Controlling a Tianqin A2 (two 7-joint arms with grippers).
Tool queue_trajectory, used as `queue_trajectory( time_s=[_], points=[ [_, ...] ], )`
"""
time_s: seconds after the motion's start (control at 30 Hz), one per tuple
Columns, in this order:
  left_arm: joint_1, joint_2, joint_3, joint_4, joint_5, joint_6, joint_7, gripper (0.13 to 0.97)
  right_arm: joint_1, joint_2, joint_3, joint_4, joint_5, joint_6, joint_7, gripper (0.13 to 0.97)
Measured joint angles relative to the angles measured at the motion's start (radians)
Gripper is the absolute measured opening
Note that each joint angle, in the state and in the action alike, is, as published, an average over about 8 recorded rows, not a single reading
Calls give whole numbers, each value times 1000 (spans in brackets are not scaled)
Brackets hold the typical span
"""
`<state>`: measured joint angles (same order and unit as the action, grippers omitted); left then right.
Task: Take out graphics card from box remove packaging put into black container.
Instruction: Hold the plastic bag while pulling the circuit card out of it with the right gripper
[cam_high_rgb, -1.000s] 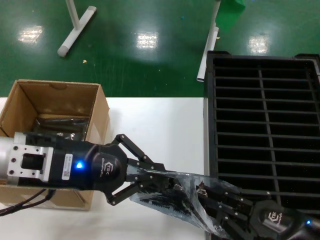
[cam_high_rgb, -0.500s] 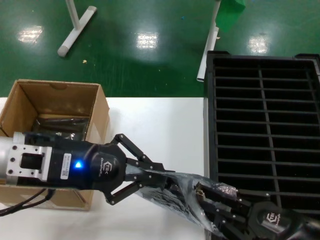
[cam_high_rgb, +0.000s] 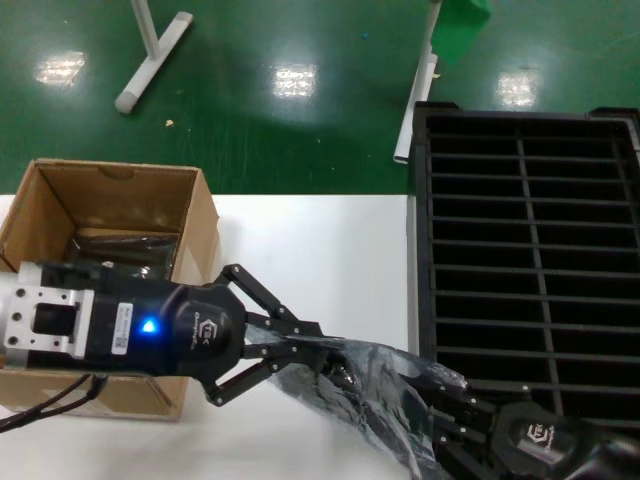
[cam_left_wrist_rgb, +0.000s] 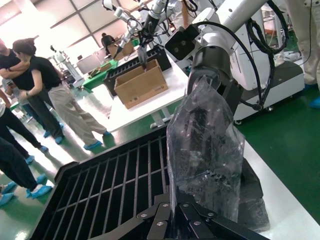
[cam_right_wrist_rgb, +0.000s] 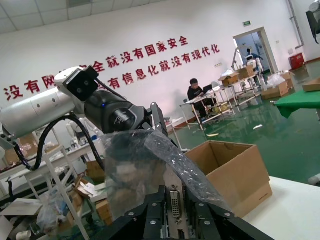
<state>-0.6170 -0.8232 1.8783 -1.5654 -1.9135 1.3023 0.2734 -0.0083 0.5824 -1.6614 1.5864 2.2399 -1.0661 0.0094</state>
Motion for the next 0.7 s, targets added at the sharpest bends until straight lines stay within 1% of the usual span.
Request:
queue_trajectory(
  time_s=[0.27, 0.7],
  points=[
    [1, -3, -5, 11, -3, 3, 6, 142, 10, 1, -4, -6, 3, -7, 7, 205],
    [-3, -4, 1, 27, 9, 9, 14, 142, 16, 8, 1, -8, 6, -11, 14, 202]
  ],
)
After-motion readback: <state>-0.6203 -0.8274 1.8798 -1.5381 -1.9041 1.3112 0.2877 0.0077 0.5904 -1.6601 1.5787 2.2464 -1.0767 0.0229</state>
